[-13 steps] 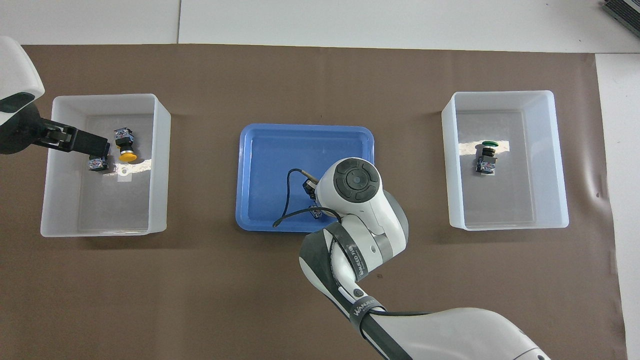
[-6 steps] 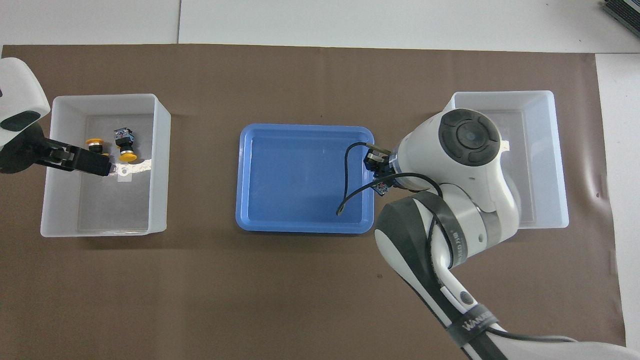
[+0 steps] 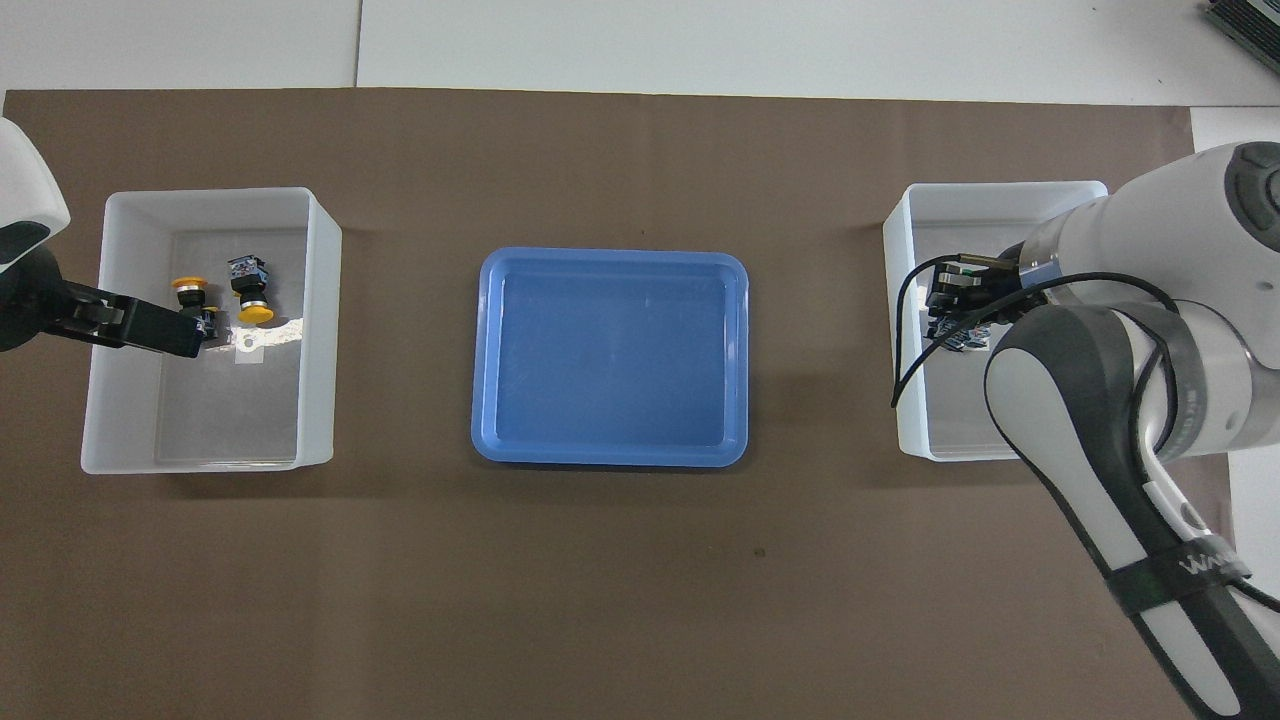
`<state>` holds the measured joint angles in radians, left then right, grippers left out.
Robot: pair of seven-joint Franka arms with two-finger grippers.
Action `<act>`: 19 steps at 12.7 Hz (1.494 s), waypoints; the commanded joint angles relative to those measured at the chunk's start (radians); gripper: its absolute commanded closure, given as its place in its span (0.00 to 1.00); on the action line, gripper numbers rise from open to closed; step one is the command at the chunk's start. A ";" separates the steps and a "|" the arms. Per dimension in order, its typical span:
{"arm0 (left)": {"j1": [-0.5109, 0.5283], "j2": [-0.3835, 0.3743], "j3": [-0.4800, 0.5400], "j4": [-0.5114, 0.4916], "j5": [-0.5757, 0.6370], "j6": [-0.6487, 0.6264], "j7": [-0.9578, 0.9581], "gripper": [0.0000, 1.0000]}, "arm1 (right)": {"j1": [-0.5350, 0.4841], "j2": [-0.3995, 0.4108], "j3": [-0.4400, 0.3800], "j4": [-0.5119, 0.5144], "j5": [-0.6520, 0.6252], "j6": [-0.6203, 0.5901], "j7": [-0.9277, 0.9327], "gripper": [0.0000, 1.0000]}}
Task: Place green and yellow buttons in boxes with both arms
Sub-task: 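Release the green button in the right box and withdraw the right gripper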
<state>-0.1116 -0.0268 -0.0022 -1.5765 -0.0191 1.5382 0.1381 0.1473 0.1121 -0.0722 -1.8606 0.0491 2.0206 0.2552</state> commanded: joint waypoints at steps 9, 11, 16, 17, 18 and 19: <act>-0.002 -0.021 0.001 -0.014 0.014 -0.023 -0.038 0.00 | -0.192 0.095 0.019 -0.229 -0.012 0.385 -0.289 0.37; -0.002 -0.022 0.001 -0.014 0.014 -0.023 -0.038 0.00 | -0.184 0.087 0.019 -0.220 -0.012 0.375 -0.281 0.00; -0.002 -0.022 0.001 -0.014 0.014 -0.023 -0.038 0.00 | -0.118 0.005 0.025 -0.039 -0.027 0.141 -0.119 0.00; -0.002 -0.022 0.001 -0.014 0.014 -0.023 -0.038 0.00 | -0.111 -0.011 0.025 0.007 -0.066 0.086 -0.090 0.00; -0.002 -0.022 0.001 -0.014 0.014 -0.023 -0.038 0.00 | -0.110 -0.023 0.028 0.056 -0.099 0.023 -0.073 0.00; -0.002 -0.022 0.001 -0.014 0.014 -0.023 -0.038 0.00 | -0.110 -0.032 0.028 0.102 -0.101 -0.044 -0.073 0.00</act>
<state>-0.1117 -0.0283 -0.0021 -1.5766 -0.0191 1.5281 0.1132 0.0441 0.0872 -0.0490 -1.8340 -0.0196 2.0705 0.1568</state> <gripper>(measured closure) 0.000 0.000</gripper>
